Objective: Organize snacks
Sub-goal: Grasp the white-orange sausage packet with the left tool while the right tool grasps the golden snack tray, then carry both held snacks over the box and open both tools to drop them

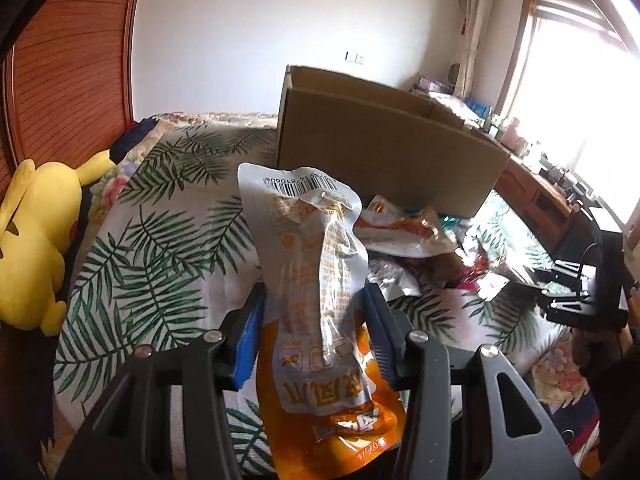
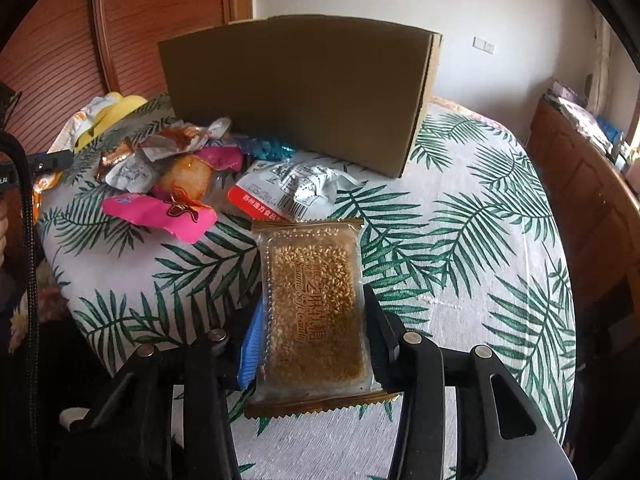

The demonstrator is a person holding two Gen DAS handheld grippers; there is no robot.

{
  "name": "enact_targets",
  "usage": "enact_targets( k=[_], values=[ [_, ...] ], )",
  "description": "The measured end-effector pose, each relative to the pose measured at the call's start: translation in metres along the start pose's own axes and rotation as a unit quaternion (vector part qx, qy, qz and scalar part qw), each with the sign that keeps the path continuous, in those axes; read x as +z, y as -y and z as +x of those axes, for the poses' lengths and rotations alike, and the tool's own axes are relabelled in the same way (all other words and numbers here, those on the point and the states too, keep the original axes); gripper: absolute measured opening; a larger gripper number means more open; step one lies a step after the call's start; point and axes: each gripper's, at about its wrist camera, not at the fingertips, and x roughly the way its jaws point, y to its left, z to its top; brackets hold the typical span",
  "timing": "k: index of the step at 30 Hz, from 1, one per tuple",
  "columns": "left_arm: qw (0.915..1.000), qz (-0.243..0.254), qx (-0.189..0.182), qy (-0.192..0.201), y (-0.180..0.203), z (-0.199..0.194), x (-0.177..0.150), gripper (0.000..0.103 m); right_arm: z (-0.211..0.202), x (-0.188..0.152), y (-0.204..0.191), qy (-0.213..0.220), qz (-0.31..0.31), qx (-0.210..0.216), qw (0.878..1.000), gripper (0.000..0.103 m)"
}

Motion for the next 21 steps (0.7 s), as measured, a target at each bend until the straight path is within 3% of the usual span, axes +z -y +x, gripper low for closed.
enact_targets(
  k=[21],
  values=[
    [0.9984,0.018,-0.036,0.040,0.033,-0.014,0.033,0.047,-0.039,0.002,-0.019,0.071,0.034,0.013,0.997,0.045]
  ],
)
